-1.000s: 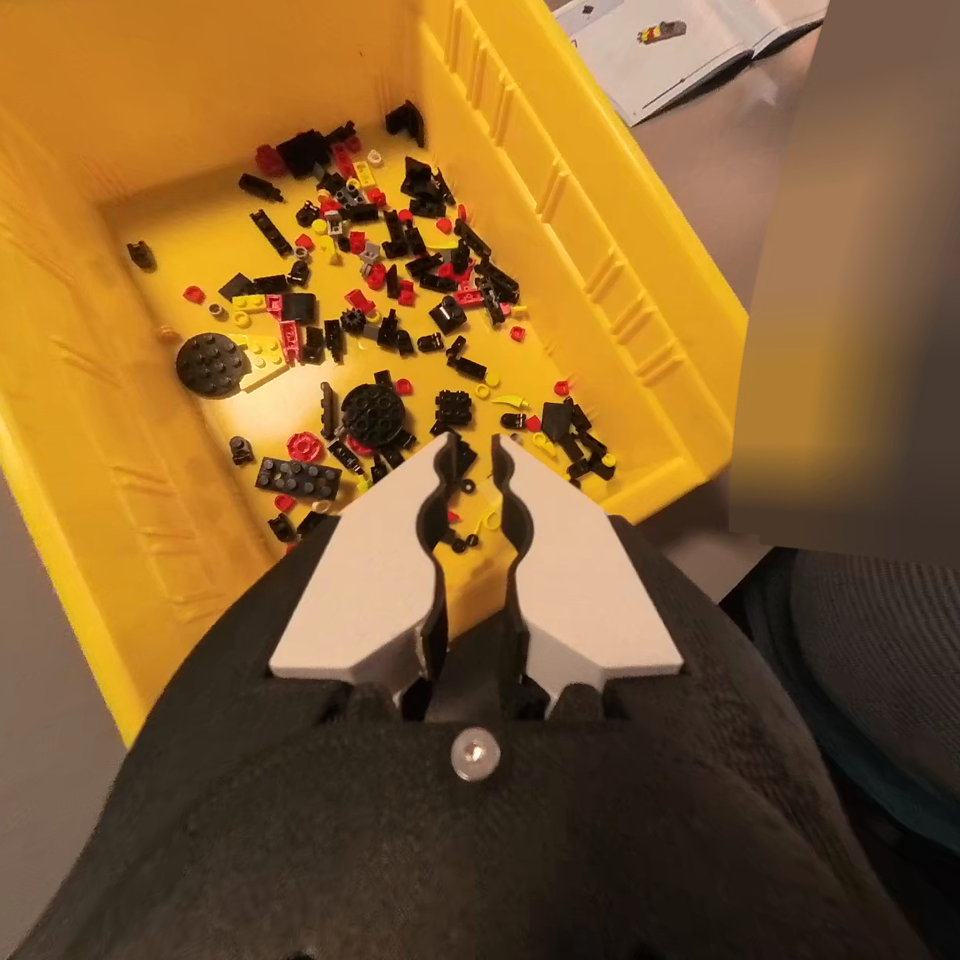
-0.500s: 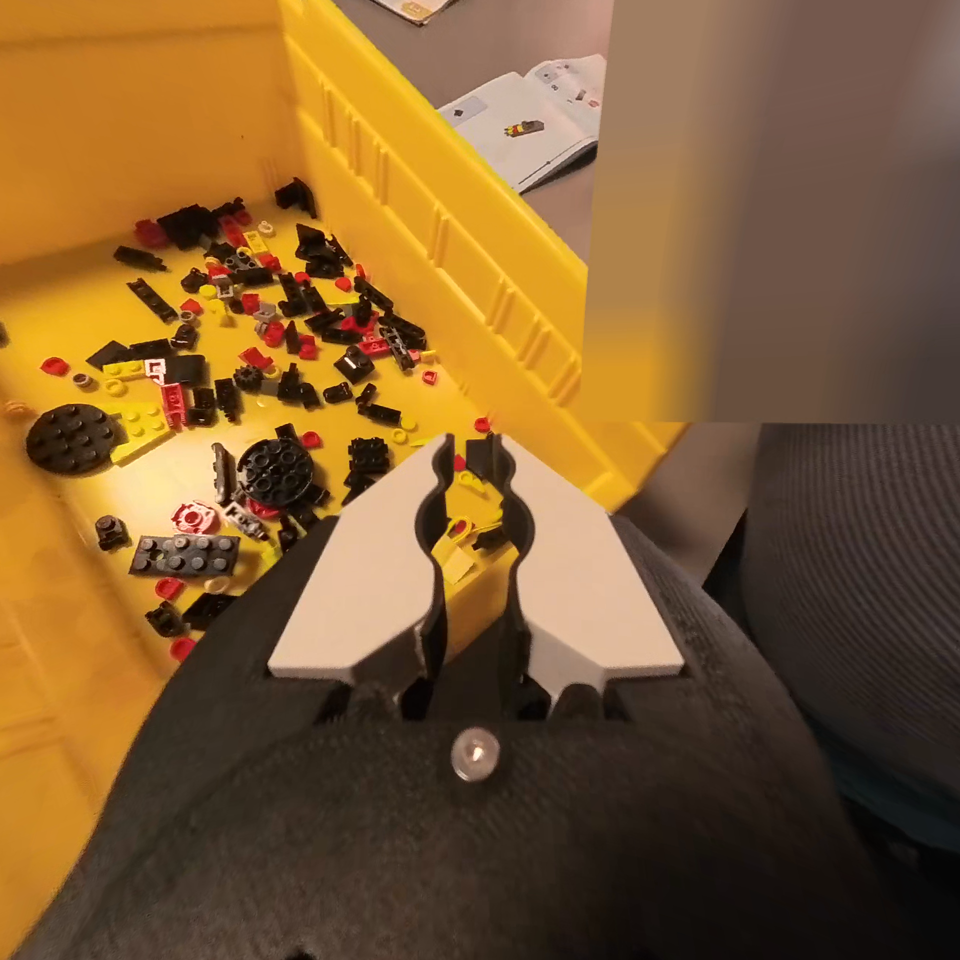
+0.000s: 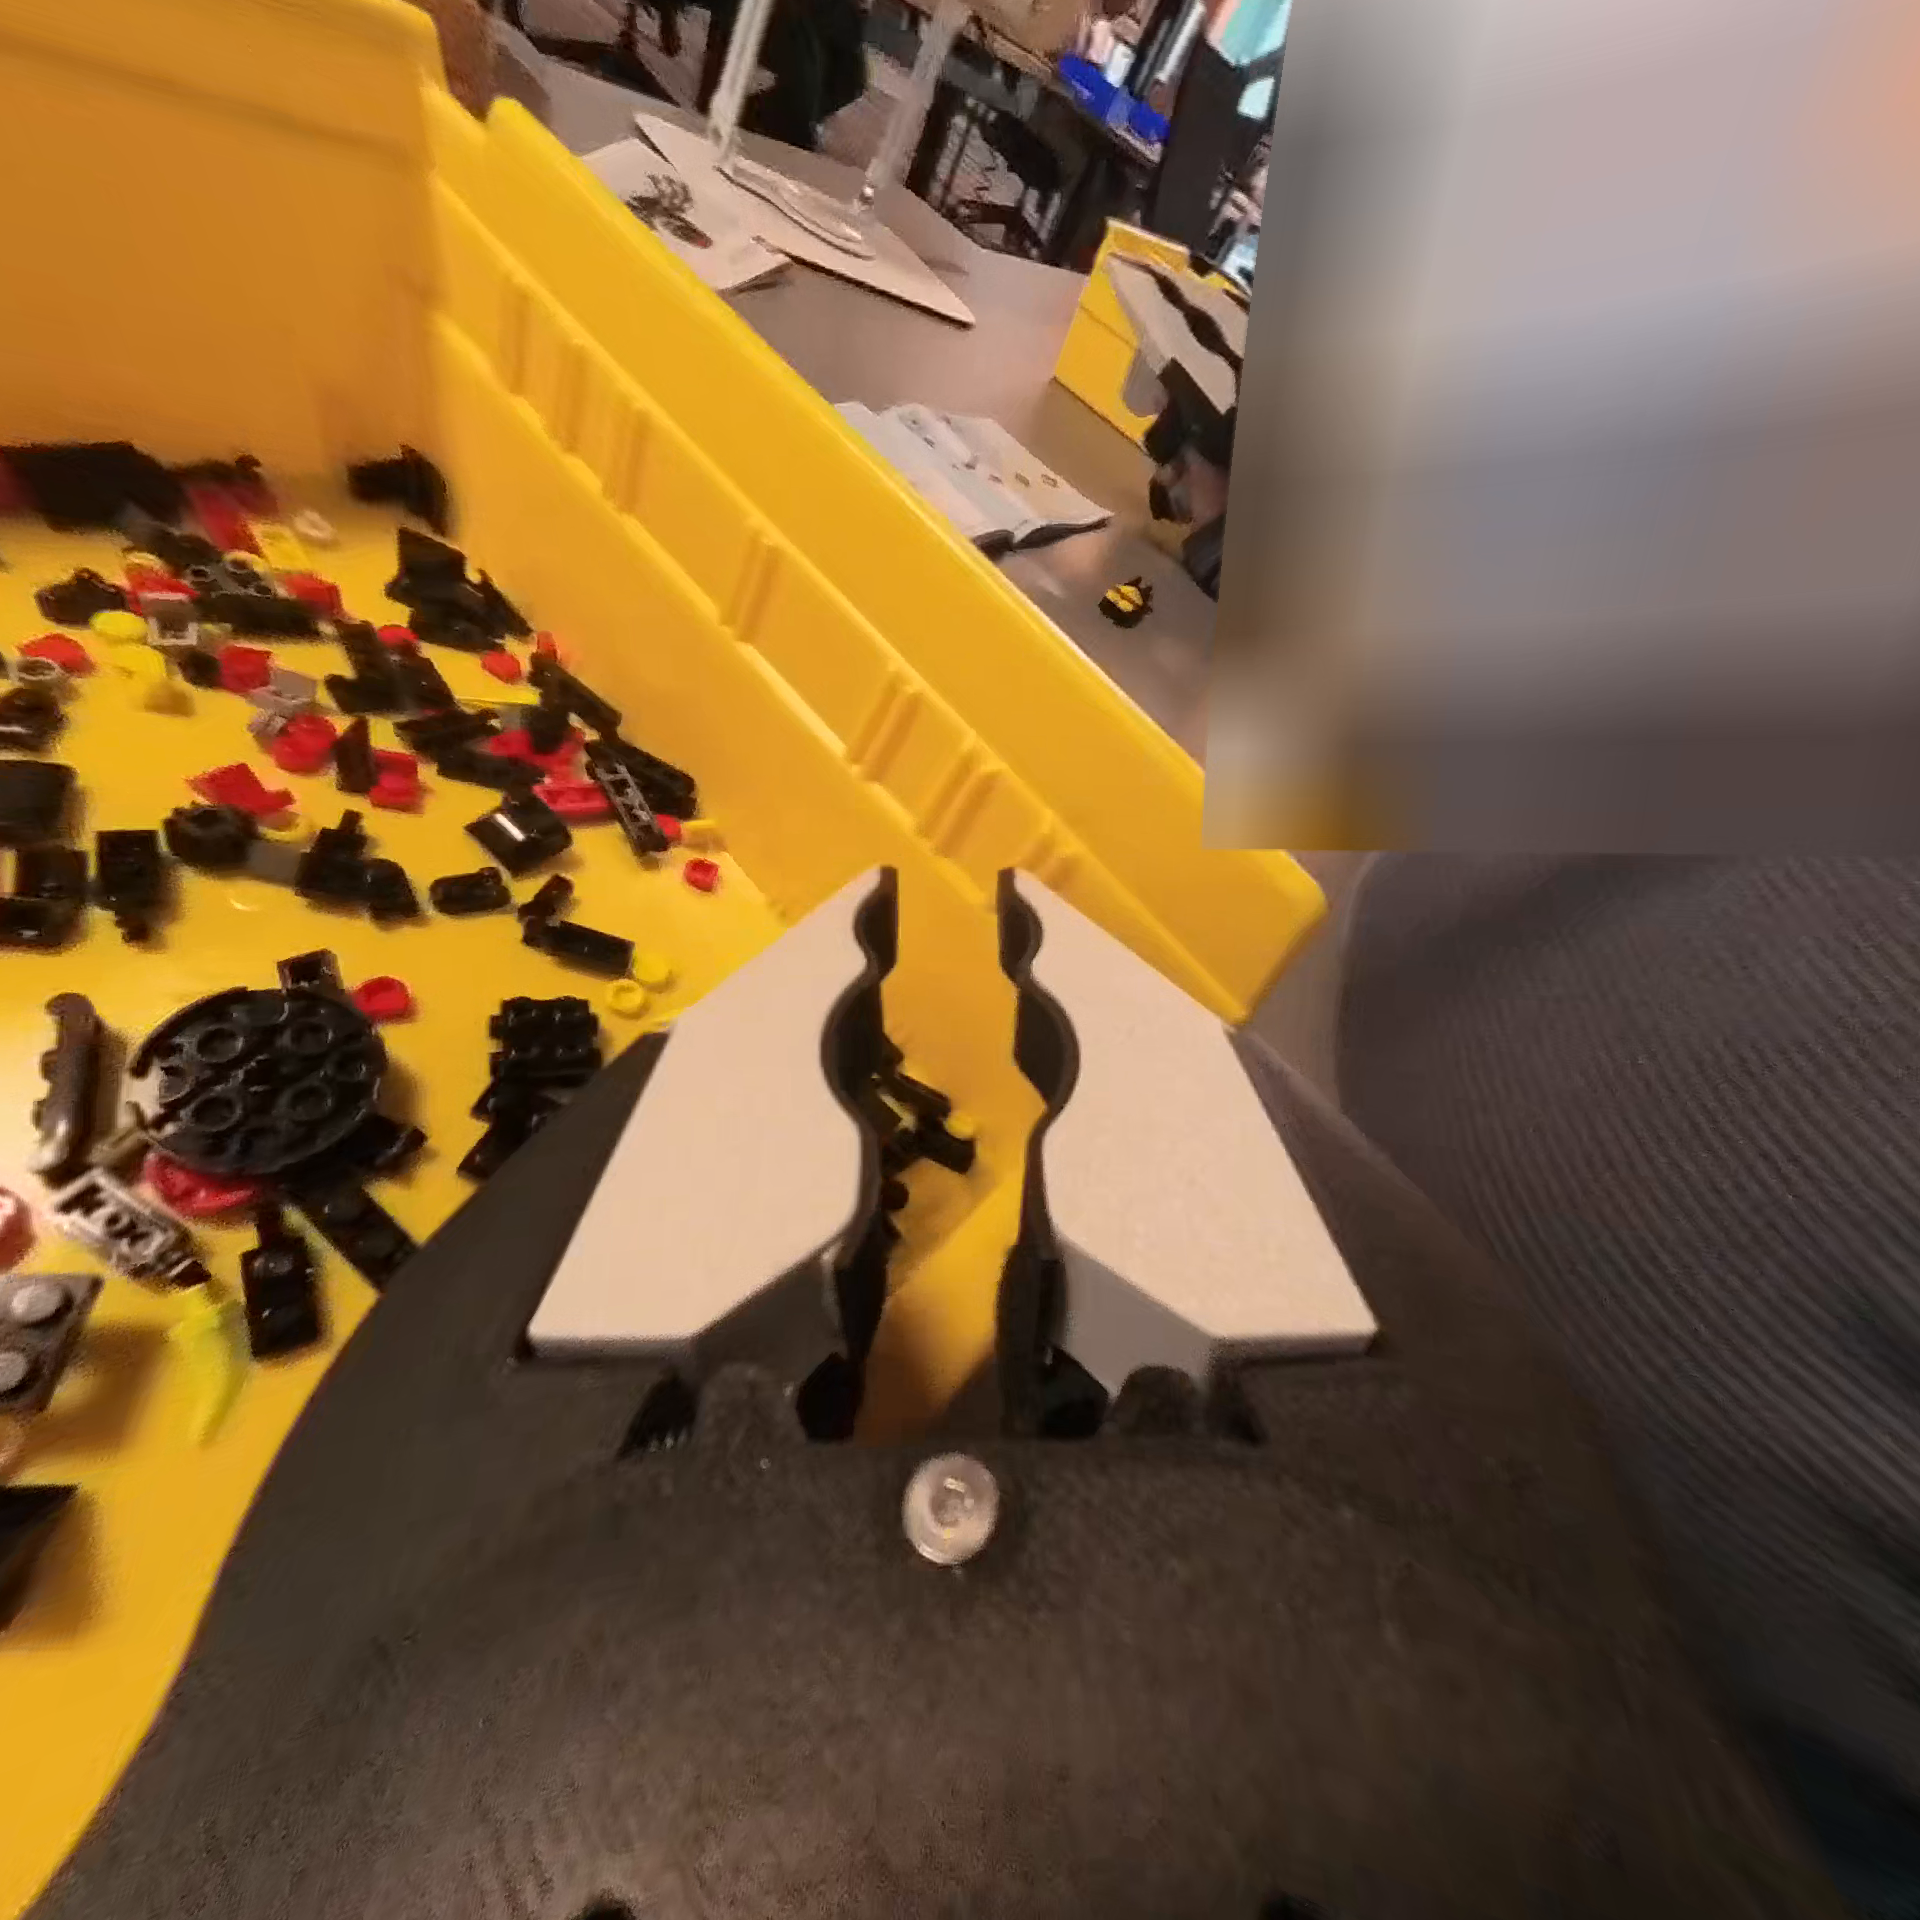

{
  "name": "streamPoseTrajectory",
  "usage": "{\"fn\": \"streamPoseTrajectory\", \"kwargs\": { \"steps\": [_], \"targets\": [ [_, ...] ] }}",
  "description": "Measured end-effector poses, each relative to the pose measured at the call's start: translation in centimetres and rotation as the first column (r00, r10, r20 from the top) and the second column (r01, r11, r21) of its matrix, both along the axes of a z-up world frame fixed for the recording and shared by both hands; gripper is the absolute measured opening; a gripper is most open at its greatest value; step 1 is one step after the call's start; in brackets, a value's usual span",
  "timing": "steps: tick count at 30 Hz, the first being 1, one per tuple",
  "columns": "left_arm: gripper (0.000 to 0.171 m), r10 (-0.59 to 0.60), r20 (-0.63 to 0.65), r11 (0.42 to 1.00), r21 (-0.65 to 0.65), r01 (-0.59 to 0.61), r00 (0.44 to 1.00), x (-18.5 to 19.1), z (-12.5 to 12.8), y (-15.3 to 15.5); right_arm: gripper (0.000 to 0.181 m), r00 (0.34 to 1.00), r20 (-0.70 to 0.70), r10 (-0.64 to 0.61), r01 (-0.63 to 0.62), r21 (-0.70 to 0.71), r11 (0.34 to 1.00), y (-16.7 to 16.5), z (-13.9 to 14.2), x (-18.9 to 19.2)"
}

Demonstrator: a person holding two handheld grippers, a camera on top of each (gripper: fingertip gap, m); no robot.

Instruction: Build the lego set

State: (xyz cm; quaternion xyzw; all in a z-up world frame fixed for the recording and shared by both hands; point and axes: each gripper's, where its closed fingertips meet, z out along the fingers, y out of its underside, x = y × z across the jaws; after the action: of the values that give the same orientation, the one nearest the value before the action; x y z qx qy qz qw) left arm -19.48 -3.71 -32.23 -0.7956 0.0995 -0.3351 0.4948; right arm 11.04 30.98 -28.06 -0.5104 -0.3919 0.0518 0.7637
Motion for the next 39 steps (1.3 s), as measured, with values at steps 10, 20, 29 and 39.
{"fn": "streamPoseTrajectory", "kwargs": {
  "steps": [10,20,29,39],
  "targets": [
    [0.018,0.156,-0.019,0.987,0.049,-0.155,0.988,2.2,0.2,2.5,0.0,1.0,-0.007,0.0,0.0,-0.016,1.0,0.3,-0.2,0.2],
    [0.015,0.262,-0.002,0.965,0.022,-0.262,0.965,3.4,0.1,4.0,0.0,1.0,0.007,-0.013,0.014,-0.025,1.0,0.6,-0.5,0.3],
    [0.022,0.286,-0.024,0.958,0.019,-0.285,0.958,3.9,-0.2,4.5,0.0,0.999,0.042,0.012,-0.011,-0.033,0.999,0.4,-1.0,-0.3],
    [0.023,0.28,-0.031,0.96,0.037,-0.279,0.96,3.9,-0.1,4.4,0.0,0.999,-0.007,0.041,-0.042,-0.044,0.998,0.0,-0.5,-0.1]
  ]
}}
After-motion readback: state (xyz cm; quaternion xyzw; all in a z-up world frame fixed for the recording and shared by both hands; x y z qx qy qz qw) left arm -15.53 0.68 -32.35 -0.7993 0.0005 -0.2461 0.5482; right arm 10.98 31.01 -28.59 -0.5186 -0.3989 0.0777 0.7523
